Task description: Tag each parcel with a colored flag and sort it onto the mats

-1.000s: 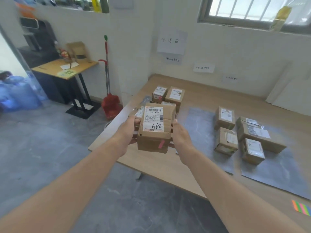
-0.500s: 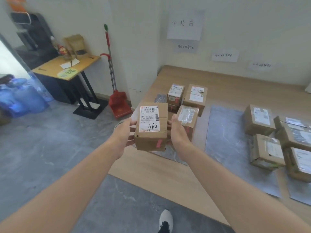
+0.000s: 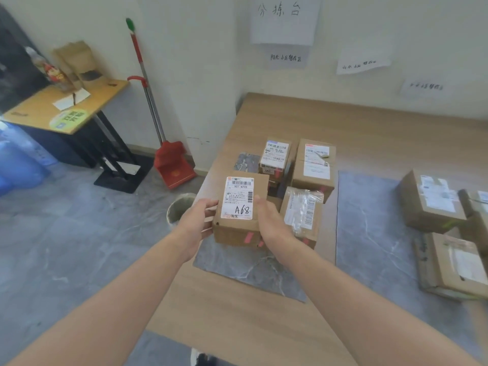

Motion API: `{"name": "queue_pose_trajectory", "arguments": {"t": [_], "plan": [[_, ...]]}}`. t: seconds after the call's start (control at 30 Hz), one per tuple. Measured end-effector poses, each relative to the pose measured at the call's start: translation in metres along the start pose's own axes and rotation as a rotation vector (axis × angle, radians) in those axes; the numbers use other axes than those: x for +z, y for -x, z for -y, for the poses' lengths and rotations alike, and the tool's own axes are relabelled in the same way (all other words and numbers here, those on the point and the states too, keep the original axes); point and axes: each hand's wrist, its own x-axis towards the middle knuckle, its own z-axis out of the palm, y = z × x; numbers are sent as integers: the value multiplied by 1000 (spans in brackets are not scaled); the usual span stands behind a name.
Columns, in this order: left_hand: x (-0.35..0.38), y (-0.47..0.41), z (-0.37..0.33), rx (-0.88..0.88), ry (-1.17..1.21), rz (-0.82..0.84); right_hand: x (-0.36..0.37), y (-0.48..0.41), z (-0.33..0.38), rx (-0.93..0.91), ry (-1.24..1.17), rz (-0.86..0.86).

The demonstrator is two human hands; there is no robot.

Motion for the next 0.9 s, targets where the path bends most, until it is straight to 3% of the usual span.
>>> {"name": "queue_pose_trajectory", "arguments": {"t": [0.4, 0.57, 0.9], "plan": [[12, -84, -12, -137, -69, 183, 8, -32, 15, 198, 41, -43], [4, -95, -20, -168, -106, 253, 17, -46, 16, 188, 23, -100], [-14, -90, -33, -143, -231, 366, 10, -32, 29, 232, -185, -369]]}}
